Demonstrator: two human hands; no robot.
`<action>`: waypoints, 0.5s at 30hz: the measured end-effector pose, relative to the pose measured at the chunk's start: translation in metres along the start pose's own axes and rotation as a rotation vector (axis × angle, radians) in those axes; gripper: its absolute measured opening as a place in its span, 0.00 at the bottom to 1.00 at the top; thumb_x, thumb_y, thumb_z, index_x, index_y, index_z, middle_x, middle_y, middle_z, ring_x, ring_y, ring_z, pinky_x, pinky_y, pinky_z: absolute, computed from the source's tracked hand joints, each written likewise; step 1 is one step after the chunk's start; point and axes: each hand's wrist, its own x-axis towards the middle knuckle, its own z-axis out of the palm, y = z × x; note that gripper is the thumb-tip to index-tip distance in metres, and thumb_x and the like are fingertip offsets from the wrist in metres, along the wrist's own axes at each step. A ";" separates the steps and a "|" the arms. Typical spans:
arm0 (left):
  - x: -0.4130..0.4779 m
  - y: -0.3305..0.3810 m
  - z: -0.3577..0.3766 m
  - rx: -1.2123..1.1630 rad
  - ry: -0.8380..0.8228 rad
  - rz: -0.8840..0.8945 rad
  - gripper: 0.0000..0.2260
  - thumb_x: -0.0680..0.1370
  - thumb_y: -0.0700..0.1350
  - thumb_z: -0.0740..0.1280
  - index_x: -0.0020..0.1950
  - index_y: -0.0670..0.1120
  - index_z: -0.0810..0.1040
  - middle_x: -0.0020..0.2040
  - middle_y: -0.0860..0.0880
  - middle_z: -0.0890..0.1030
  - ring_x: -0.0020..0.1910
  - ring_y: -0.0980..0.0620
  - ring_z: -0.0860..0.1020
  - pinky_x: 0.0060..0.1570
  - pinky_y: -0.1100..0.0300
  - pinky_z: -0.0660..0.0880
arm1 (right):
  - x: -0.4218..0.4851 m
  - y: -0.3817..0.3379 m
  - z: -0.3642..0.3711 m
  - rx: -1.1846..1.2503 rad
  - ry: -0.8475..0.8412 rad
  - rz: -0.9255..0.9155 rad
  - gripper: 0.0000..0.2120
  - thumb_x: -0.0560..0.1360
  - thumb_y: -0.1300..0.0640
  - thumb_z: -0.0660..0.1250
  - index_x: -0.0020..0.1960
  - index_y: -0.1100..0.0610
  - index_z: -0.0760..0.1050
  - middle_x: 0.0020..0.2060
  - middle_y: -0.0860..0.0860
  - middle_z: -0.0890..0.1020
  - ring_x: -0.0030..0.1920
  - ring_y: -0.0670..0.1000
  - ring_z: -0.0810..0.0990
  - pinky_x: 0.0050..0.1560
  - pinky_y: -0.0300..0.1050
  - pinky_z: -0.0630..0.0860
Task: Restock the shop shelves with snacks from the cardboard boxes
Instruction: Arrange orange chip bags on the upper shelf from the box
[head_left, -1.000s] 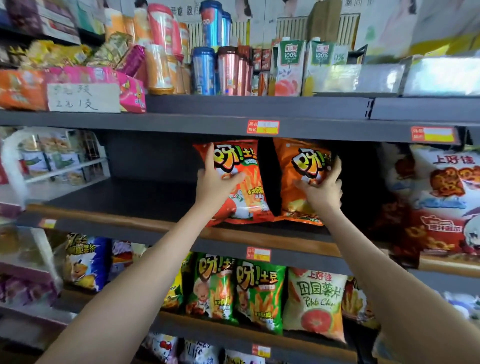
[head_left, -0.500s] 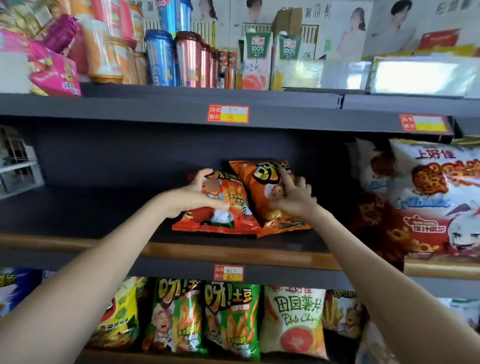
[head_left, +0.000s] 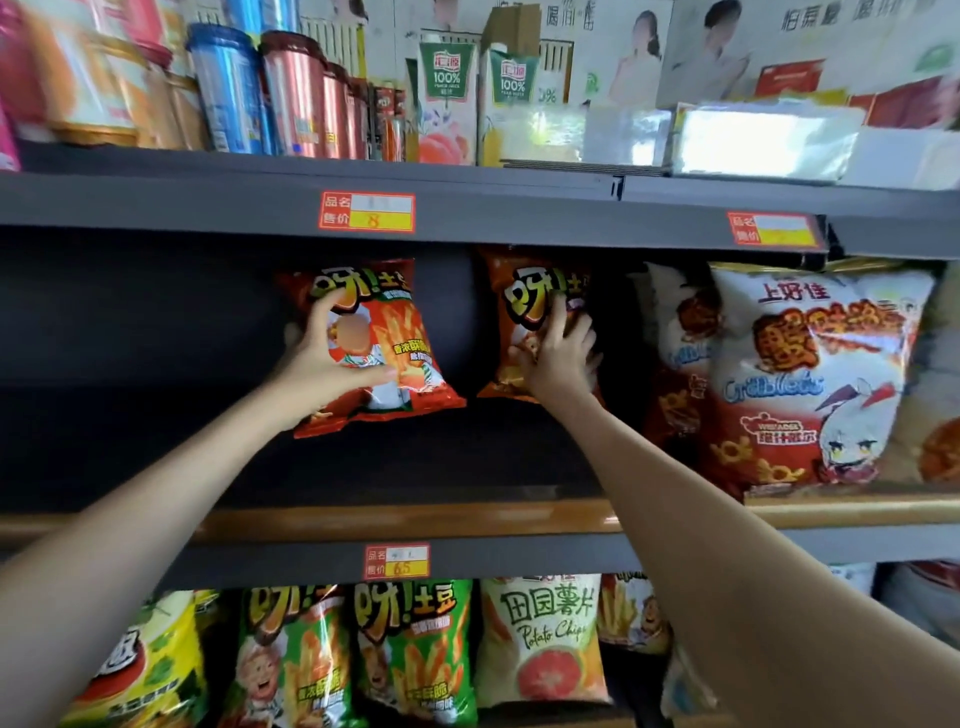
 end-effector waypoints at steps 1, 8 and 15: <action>0.000 -0.001 0.002 0.004 -0.015 -0.011 0.46 0.65 0.52 0.80 0.72 0.68 0.53 0.70 0.43 0.58 0.64 0.48 0.65 0.61 0.51 0.66 | 0.001 0.002 0.002 0.046 -0.051 0.001 0.47 0.72 0.45 0.71 0.79 0.51 0.44 0.73 0.63 0.53 0.72 0.63 0.56 0.69 0.65 0.60; -0.004 -0.013 0.008 0.018 -0.246 0.014 0.46 0.68 0.48 0.79 0.74 0.64 0.51 0.66 0.49 0.55 0.66 0.51 0.59 0.63 0.58 0.60 | 0.007 0.022 0.004 0.087 -0.338 -0.108 0.64 0.66 0.49 0.79 0.74 0.41 0.27 0.74 0.58 0.29 0.74 0.63 0.30 0.73 0.66 0.44; -0.003 -0.012 0.007 0.050 -0.253 -0.029 0.48 0.66 0.48 0.80 0.72 0.68 0.50 0.71 0.42 0.51 0.71 0.45 0.57 0.68 0.54 0.60 | 0.005 0.005 0.011 -0.185 -0.216 -0.102 0.60 0.68 0.43 0.75 0.75 0.44 0.27 0.75 0.61 0.32 0.76 0.66 0.45 0.70 0.63 0.61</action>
